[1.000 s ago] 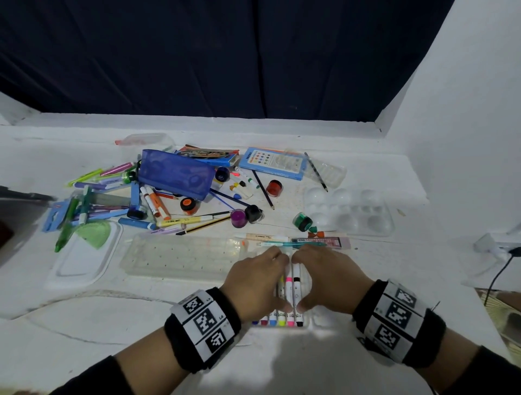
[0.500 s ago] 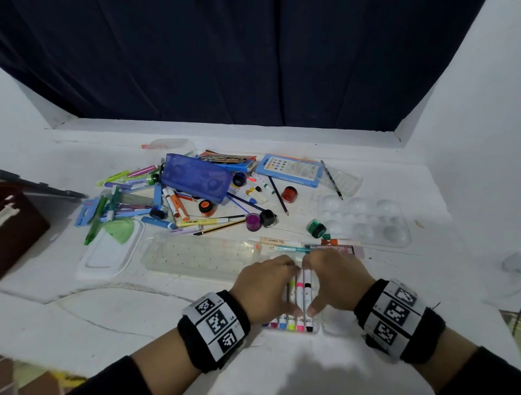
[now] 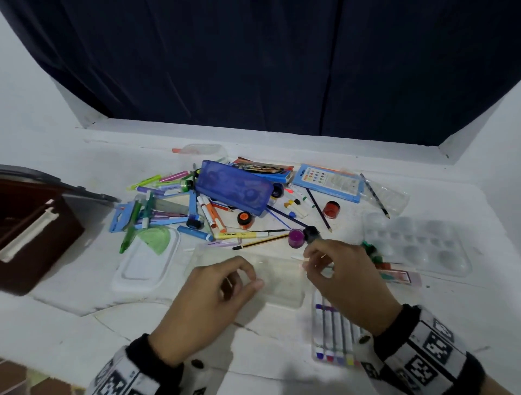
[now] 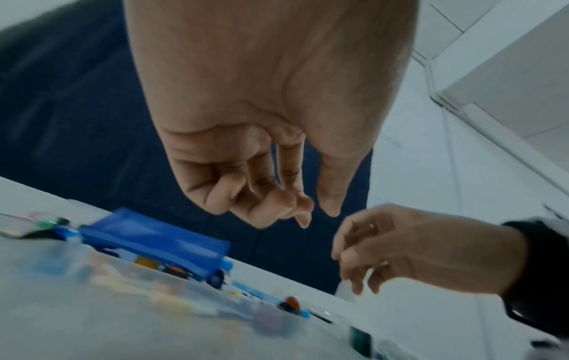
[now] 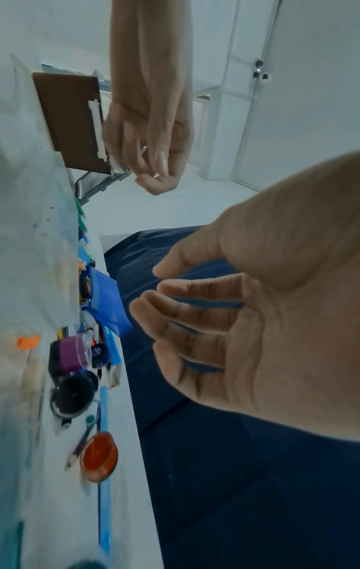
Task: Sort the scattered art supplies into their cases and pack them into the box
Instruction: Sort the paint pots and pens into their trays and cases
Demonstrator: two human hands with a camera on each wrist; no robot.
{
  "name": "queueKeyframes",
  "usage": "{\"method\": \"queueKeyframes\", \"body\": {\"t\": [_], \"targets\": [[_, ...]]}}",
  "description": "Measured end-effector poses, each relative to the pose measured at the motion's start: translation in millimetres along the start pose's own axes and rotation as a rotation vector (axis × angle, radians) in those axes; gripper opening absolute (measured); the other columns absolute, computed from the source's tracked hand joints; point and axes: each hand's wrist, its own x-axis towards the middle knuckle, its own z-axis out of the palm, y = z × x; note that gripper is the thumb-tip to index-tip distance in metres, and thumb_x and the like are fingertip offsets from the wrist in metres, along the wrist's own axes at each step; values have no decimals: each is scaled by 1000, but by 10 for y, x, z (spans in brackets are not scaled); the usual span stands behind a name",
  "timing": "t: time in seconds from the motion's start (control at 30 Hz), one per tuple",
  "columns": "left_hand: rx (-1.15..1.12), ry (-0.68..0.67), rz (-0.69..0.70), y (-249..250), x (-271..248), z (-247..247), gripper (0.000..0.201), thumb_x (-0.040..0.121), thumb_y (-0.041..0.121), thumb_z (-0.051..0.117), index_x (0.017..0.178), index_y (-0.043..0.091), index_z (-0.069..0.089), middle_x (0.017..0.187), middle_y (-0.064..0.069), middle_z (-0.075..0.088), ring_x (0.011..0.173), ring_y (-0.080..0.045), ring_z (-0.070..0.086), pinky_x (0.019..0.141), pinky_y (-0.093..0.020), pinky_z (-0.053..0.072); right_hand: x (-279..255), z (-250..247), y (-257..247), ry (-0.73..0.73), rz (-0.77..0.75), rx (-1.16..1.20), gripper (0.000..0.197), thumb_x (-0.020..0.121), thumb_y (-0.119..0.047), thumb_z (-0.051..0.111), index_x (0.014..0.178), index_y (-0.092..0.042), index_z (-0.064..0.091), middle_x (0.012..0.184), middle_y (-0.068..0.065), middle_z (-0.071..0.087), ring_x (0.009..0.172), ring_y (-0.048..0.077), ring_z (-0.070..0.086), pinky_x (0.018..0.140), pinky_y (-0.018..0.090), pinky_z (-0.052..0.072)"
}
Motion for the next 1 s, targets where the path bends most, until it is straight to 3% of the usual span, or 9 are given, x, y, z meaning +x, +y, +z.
{"method": "queueKeyframes", "body": {"t": [0.1, 0.2, 0.3, 0.37, 0.43, 0.57, 0.73, 0.87, 1.0], "targets": [[54, 60, -24, -363, 50, -383, 8, 90, 38, 68, 86, 31, 66, 64, 7, 61, 62, -14, 59, 54, -12, 38, 186, 199, -108, -60, 5, -58, 6, 87, -33, 66, 91, -32, 61, 83, -15, 63, 80, 1, 61, 77, 27, 54], [186, 121, 8, -810, 267, -746, 3, 91, 35, 67, 88, 36, 66, 74, 14, 64, 70, -10, 61, 57, -12, 39, 351, 355, -193, -144, 13, -173, 22, 89, -41, 62, 109, -34, 60, 104, -15, 60, 99, 3, 56, 89, 28, 49], [359, 48, 88, -1248, 690, -985, 14, 93, 25, 65, 105, 30, 70, 95, 10, 68, 81, -7, 59, 72, -24, 45, 483, 464, -253, -269, 35, -318, 41, 92, -47, 56, 131, -34, 50, 127, -15, 53, 119, 7, 50, 98, 27, 42], [481, -42, 150, -1468, 1045, -1058, 22, 93, 15, 62, 112, 22, 72, 104, -1, 69, 93, -20, 62, 82, -35, 50, 555, 513, -266, -367, 65, -396, 46, 92, -49, 54, 135, -35, 45, 132, -12, 52, 121, 10, 50, 99, 29, 42], [589, -157, 162, -1584, 1359, -1068, 32, 93, 12, 56, 120, 24, 68, 118, -3, 66, 109, -28, 58, 91, -43, 48, 600, 544, -280, -437, 113, -429, 47, 91, -49, 56, 134, -36, 44, 130, -7, 53, 118, 14, 53, 98, 34, 45], [796, -368, 113, -1617, 1773, -1012, 43, 89, 9, 55, 122, 36, 63, 127, 7, 60, 118, -22, 50, 99, -45, 40, 670, 610, -256, -503, 149, -475, 45, 91, -49, 58, 132, -35, 47, 130, -5, 54, 114, 17, 55, 93, 33, 48], [849, -403, 164, -1606, 2039, -1066, 16, 88, 23, 62, 100, 32, 67, 109, 8, 65, 110, -19, 58, 102, -48, 39, 741, 636, -187, -495, 185, -464, 39, 86, -50, 64, 120, -36, 50, 119, -9, 55, 104, 12, 55, 82, 26, 44], [888, -537, 170, -1628, 2089, -1121, 30, 84, 25, 68, 111, 38, 66, 117, 11, 61, 118, -16, 52, 105, -47, 33, 743, 654, -175, -469, 218, -414, 38, 83, -48, 69, 115, -37, 52, 116, -9, 56, 100, 13, 57, 84, 29, 49], [874, -546, 255, -1646, 2094, -1110, 20, 88, 21, 66, 103, 34, 66, 113, 11, 59, 118, -16, 47, 97, -43, 25, 728, 660, -184, -460, 215, -424, 35, 84, -46, 69, 113, -36, 51, 116, -8, 56, 100, 15, 57, 85, 33, 51]]}}
